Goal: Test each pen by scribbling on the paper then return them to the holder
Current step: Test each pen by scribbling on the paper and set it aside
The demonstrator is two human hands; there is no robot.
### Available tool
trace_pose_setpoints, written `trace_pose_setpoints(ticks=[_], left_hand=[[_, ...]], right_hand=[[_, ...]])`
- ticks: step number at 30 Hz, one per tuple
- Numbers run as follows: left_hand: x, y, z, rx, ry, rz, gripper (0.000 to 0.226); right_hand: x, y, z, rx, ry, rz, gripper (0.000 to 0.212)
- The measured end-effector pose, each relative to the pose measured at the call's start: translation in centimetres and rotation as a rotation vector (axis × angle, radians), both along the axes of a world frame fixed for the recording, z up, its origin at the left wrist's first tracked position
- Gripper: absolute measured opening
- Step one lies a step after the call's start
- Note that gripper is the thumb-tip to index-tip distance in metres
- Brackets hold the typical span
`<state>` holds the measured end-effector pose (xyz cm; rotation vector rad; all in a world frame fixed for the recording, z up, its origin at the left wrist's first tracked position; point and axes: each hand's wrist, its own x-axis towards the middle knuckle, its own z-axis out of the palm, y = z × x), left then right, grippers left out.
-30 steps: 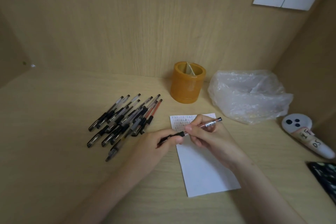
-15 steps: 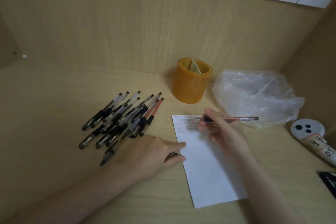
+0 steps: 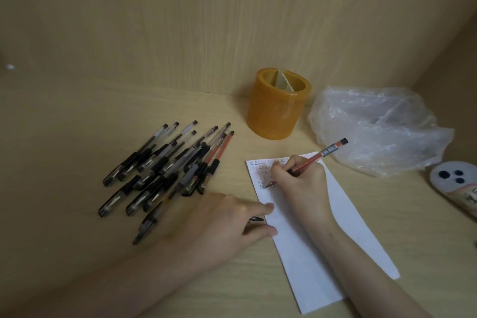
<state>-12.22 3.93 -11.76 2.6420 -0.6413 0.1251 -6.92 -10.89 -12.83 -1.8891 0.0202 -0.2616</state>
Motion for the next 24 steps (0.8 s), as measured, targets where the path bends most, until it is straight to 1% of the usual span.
trace_pose_setpoints(ticks=[3, 6, 11, 16, 20, 24], left_hand=[[0.02, 0.08, -0.06, -0.009, 0.025, 0.036, 0.050], [0.18, 0.07, 0.03, 0.032, 0.025, 0.058, 0.055], [0.09, -0.09, 0.13, 0.046, 0.020, 0.046, 0.059], [0.13, -0.06, -0.17, 0.024, 0.016, 0.058, 0.059], [0.25, 0.06, -0.50, -0.016, -0.010, 0.051, 0.060], [0.25, 0.06, -0.21, 0.015, 0.007, 0.047, 0.061]], right_hand=[[-0.09, 0.33, -0.01, 0.007, -0.011, 0.011, 0.031], [-0.23, 0.34, -0.08, 0.016, -0.015, 0.011, 0.031], [-0.07, 0.43, 0.16, -0.008, -0.014, 0.013, 0.031], [-0.26, 0.83, -0.02, -0.032, -0.029, -0.003, 0.035], [-0.36, 0.74, -0.15, -0.042, -0.043, -0.012, 0.033], [-0.20, 0.73, -0.20, -0.051, -0.047, -0.007, 0.034]])
